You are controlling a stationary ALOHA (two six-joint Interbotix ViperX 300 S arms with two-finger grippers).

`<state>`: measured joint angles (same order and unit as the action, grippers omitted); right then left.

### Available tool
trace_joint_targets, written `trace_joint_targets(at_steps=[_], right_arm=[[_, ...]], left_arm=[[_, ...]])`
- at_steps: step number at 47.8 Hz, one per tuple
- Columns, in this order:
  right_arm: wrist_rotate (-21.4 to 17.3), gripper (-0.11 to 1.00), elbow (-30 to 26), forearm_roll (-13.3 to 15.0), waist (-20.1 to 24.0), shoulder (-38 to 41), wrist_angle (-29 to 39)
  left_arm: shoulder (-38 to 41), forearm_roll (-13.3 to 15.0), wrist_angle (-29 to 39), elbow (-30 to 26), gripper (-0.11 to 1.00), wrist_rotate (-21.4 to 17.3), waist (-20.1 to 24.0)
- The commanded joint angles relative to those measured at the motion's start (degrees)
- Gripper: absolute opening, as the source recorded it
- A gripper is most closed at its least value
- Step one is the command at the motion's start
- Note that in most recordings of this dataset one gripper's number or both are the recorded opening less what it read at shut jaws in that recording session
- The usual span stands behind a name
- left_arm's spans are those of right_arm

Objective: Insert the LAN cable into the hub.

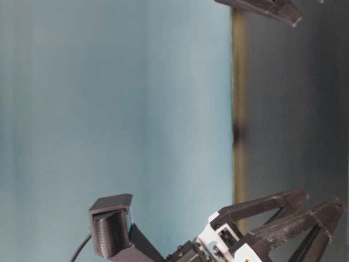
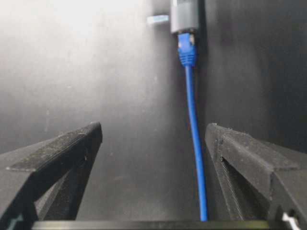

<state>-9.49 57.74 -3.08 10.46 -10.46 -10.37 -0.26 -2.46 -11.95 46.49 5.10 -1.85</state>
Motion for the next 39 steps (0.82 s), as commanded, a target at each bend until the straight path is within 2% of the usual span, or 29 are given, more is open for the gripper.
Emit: trace_joint_targets(at_steps=[1, 15, 24, 39], right_arm=[[-0.35, 0.84, 0.26, -0.09, 0.44, -2.55, 0.44], [-0.35, 0.84, 4.39, -0.26, 0.44, -15.82, 5.62], [0.18, 0.84, 6.59, 0.00, -0.09, -24.26, 5.62], [0.35, 0.84, 6.59, 0.53, -2.72, -33.75, 5.62]], left_arm=[[-1.58, -0.18, 0.35, -0.09, 0.81, 0.18, -0.09], [-13.36, -0.18, 7.29, 3.08, 0.81, 2.46, -0.26], [-22.85, -0.18, 7.38, 6.15, 0.81, 2.64, -1.23], [-36.04, -0.18, 7.47, 11.43, 0.80, 2.64, -2.37]])
